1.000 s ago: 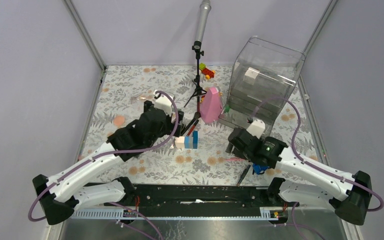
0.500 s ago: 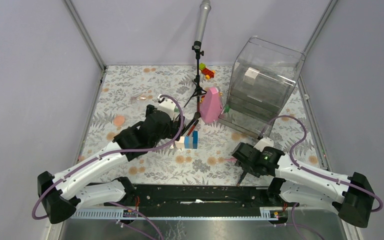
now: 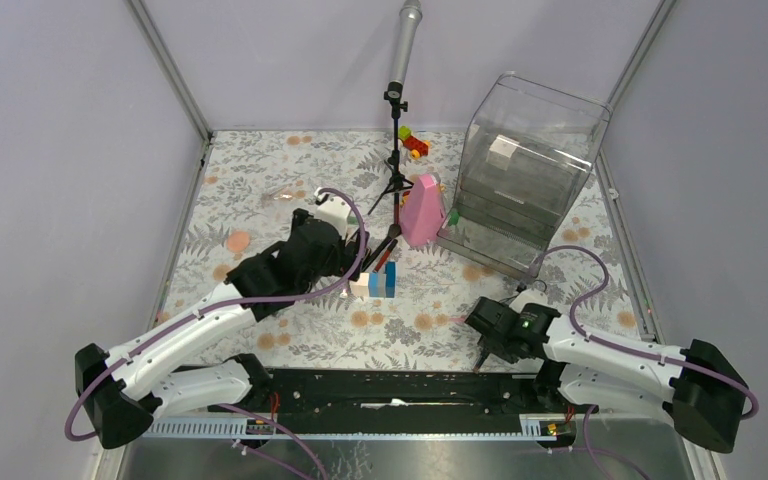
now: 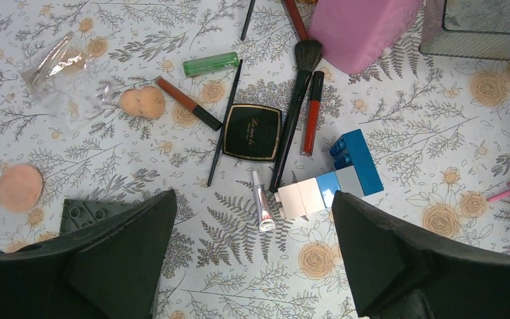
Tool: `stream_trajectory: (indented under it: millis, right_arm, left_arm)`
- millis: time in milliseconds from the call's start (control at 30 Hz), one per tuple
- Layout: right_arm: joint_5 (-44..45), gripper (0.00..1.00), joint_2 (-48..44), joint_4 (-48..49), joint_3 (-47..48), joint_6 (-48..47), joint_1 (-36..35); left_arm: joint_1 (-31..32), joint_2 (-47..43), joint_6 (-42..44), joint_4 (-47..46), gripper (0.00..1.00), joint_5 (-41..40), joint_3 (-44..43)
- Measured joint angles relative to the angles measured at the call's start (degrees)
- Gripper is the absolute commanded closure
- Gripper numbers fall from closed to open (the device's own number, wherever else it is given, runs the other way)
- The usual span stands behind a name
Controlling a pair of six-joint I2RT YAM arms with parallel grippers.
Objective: Organize the makeup
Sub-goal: Pick up the makeup from the center of the board.
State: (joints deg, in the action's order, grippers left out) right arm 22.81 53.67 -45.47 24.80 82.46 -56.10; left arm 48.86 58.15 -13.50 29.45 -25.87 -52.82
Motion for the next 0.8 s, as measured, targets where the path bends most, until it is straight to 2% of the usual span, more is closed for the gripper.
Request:
stream_trajectory:
  millis: [400, 533, 633, 800]
  right_arm:
    - [0.59, 0.94, 4.46, 0.31, 3.65, -5.25, 0.00]
    - [0.96, 1.00, -0.52, 0.68, 7.98, -14.60, -0.02]
    - [0.61, 1.00, -4.07, 4.61, 12.35, -25.55, -0.04]
    - [1.97, 1.00, -0.72, 8.66, 20.96, -45.51, -0.04]
  left_arm:
    - [-0.83, 0.02, 0.07, -0.02, 0.01, 0.66, 0.13]
    - [-1.01, 0.04, 0.13, -0.07, 0.01, 0.98, 0.26]
    - [-1.27, 0.07, 0.15, -0.02, 0.01, 1.25, 0.48]
    - [-1.66, 0.09, 0.15, -0.11, 0.01, 1.36, 0.50]
